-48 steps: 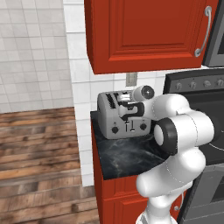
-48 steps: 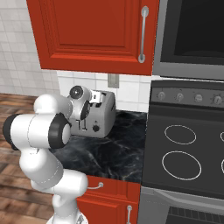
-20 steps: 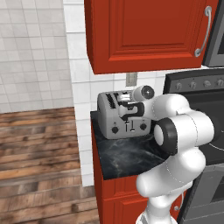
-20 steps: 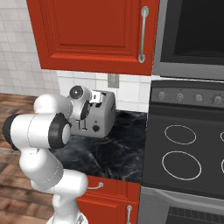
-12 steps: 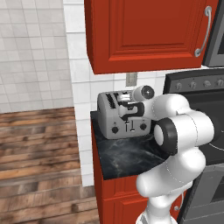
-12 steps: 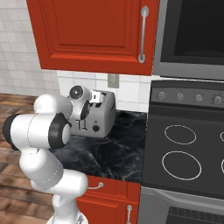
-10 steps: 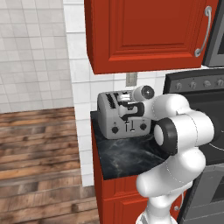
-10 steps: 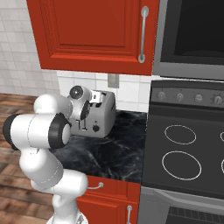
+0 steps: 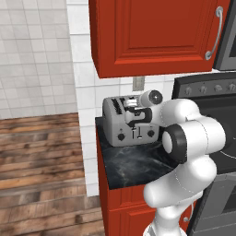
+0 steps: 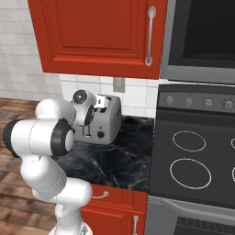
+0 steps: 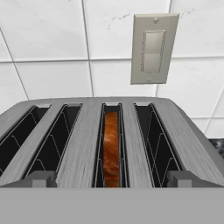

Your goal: Start the toaster. Once the lever pops up, take the bread to the plate on the dining counter.

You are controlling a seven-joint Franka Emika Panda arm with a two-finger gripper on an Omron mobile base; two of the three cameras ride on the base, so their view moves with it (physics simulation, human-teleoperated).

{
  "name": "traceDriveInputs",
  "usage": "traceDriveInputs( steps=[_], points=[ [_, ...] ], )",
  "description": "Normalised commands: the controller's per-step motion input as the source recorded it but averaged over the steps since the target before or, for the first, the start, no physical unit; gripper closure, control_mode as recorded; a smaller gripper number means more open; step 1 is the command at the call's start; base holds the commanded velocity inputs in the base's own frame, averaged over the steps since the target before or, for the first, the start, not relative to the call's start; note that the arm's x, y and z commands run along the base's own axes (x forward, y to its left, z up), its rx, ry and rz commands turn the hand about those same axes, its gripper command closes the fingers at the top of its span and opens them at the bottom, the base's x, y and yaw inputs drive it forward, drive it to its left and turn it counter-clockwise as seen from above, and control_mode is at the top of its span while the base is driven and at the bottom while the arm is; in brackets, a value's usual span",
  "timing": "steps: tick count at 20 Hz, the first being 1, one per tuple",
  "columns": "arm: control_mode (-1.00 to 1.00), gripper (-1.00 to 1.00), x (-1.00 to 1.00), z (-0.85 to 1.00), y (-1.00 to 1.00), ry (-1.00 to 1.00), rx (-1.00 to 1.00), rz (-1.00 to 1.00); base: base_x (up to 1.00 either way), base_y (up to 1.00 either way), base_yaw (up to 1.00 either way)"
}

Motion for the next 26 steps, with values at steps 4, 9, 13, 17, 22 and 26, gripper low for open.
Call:
traceDriveInputs(
  steps=[4, 9, 13, 17, 22, 26],
  points=[
    [-1.0, -1.0, 0.0, 0.0, 0.0, 0.0, 0.0, 0.0, 0.0, 0.0, 0.0],
    [-1.0, -1.0, 0.0, 0.0, 0.0, 0.0, 0.0, 0.0, 0.0, 0.0, 0.0],
    [-1.0, -1.0, 0.0, 0.0, 0.0, 0.0, 0.0, 0.0, 0.0, 0.0, 0.0],
    [-1.0, -1.0, 0.0, 0.0, 0.0, 0.0, 0.0, 0.0, 0.0, 0.0, 0.0],
    [-1.0, -1.0, 0.0, 0.0, 0.0, 0.0, 0.0, 0.0, 0.0, 0.0, 0.0],
    [-1.0, -1.0, 0.0, 0.0, 0.0, 0.0, 0.0, 0.0, 0.0, 0.0, 0.0]
  ],
)
